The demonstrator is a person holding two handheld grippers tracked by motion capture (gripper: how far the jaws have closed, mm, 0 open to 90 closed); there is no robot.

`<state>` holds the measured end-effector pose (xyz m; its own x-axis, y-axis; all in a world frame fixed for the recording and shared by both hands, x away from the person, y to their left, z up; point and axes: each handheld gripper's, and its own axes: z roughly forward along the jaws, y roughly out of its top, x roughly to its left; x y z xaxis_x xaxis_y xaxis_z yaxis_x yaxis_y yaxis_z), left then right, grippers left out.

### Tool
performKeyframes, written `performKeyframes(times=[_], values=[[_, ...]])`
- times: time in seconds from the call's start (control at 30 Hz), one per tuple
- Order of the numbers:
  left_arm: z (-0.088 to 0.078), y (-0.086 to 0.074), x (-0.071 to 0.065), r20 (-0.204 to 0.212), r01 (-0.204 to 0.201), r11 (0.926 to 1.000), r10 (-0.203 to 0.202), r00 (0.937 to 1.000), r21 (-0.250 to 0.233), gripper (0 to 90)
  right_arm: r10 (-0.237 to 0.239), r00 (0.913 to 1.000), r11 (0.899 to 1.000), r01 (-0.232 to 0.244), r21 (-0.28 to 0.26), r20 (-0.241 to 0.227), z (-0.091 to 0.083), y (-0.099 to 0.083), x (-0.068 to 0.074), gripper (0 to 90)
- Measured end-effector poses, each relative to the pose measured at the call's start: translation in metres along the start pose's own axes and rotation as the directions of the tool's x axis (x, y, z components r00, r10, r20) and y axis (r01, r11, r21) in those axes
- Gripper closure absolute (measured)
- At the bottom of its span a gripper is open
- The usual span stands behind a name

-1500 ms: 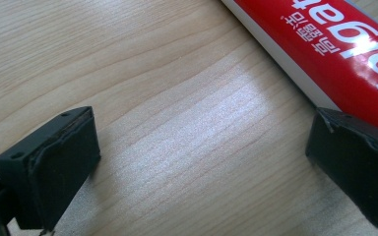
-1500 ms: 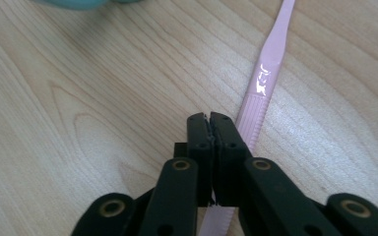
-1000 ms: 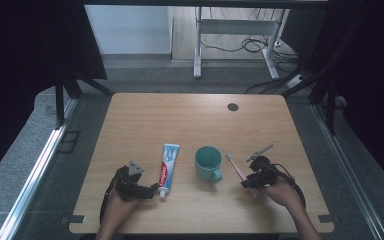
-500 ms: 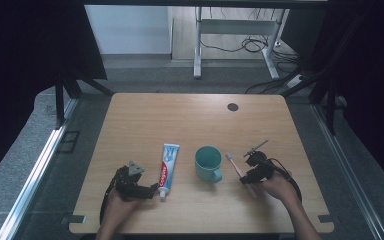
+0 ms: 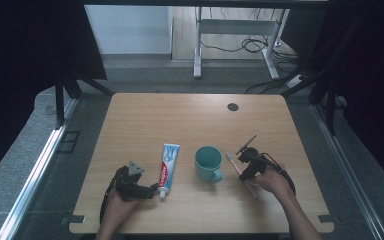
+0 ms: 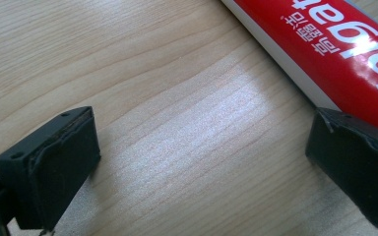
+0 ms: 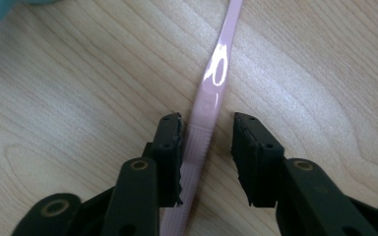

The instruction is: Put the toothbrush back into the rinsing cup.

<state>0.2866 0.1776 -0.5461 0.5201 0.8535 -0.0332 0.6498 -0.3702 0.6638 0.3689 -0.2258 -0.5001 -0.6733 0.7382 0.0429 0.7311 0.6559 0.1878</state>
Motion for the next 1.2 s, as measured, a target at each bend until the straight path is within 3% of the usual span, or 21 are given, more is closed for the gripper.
performKeyframes(times=[0.3, 0.5, 0.77, 1.2], values=[[0.000, 0.000, 0.000, 0.001, 0.000, 1.0000, 0.000, 1.0000, 0.000, 0.0, 0.011, 0.9998, 0.998, -0.012, 0.069, 0.016, 0.001, 0.010, 0.000, 77.2], [0.000, 0.000, 0.000, 0.000, 0.000, 1.0000, 0.000, 1.0000, 0.000, 0.0, 0.015, 0.9999, 0.997, -0.015, 0.079, -0.001, 0.001, 0.011, -0.002, 78.1], [0.000, 0.000, 0.000, 0.000, 0.000, 1.0000, 0.000, 1.0000, 0.000, 0.0, 0.022, 0.9995, 0.999, -0.021, 0.047, -0.023, 0.000, 0.011, -0.004, 78.2], [0.000, 0.000, 0.000, 0.001, 0.000, 1.0000, 0.000, 1.0000, 0.001, 0.0, 0.014, 0.9976, 1.000, -0.015, -0.027, -0.069, -0.016, 0.008, -0.006, 78.2]])
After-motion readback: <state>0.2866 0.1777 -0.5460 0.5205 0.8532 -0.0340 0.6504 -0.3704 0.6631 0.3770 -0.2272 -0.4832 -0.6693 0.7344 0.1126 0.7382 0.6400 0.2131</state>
